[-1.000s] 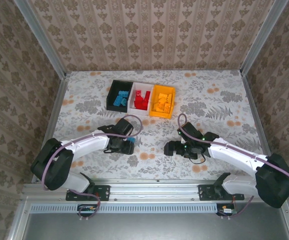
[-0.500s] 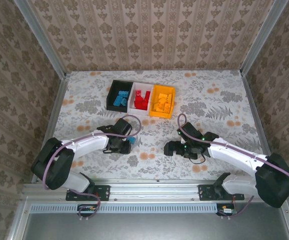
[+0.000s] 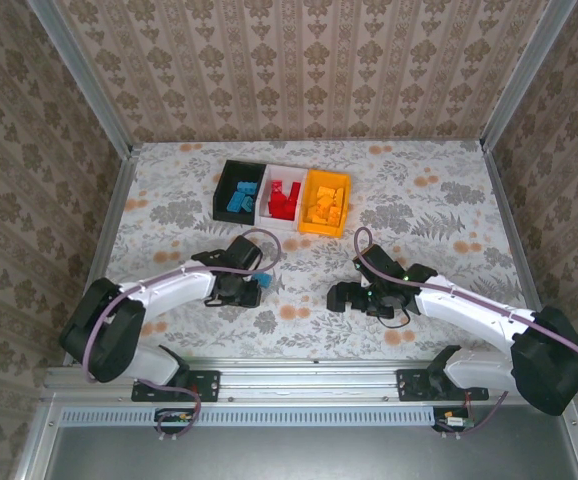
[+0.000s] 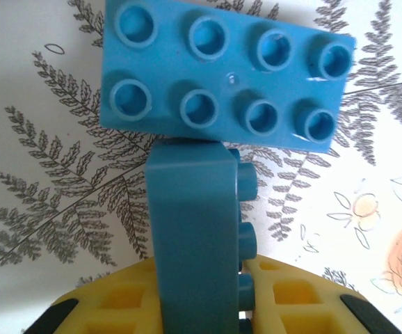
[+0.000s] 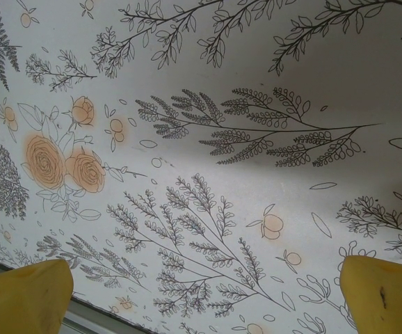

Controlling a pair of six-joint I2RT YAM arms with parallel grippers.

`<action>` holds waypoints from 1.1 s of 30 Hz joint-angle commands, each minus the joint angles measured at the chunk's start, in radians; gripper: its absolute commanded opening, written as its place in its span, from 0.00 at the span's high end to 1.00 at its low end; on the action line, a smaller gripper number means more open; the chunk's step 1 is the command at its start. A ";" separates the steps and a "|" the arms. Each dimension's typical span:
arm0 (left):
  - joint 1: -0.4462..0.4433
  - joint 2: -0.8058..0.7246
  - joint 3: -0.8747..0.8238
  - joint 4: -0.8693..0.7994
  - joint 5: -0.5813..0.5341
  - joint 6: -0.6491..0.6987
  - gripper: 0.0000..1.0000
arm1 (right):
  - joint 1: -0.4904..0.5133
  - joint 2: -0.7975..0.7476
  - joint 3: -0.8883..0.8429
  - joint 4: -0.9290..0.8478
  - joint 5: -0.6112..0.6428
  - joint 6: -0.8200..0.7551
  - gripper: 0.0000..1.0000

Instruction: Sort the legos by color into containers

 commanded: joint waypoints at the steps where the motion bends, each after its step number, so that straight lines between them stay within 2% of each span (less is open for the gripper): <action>1: 0.008 -0.077 0.020 -0.047 0.017 0.003 0.76 | 0.007 0.003 0.017 -0.022 0.019 0.022 0.00; 5: 0.022 -0.158 0.063 -0.081 0.030 0.000 0.76 | 0.010 0.007 0.015 -0.014 0.017 0.025 0.00; 9: 0.056 -0.230 0.096 -0.084 0.088 -0.009 0.76 | 0.014 0.011 0.014 -0.009 0.015 0.027 0.00; 18: 0.172 -0.321 0.158 0.035 0.369 -0.070 0.76 | 0.024 0.023 0.015 0.003 0.015 0.033 0.00; 28: 0.397 -0.231 0.247 0.240 0.652 -0.197 0.76 | 0.047 0.060 0.059 0.013 0.016 0.036 0.00; 33: 0.495 -0.090 0.386 0.267 0.698 -0.274 0.76 | 0.061 0.095 0.086 0.022 0.015 0.035 0.00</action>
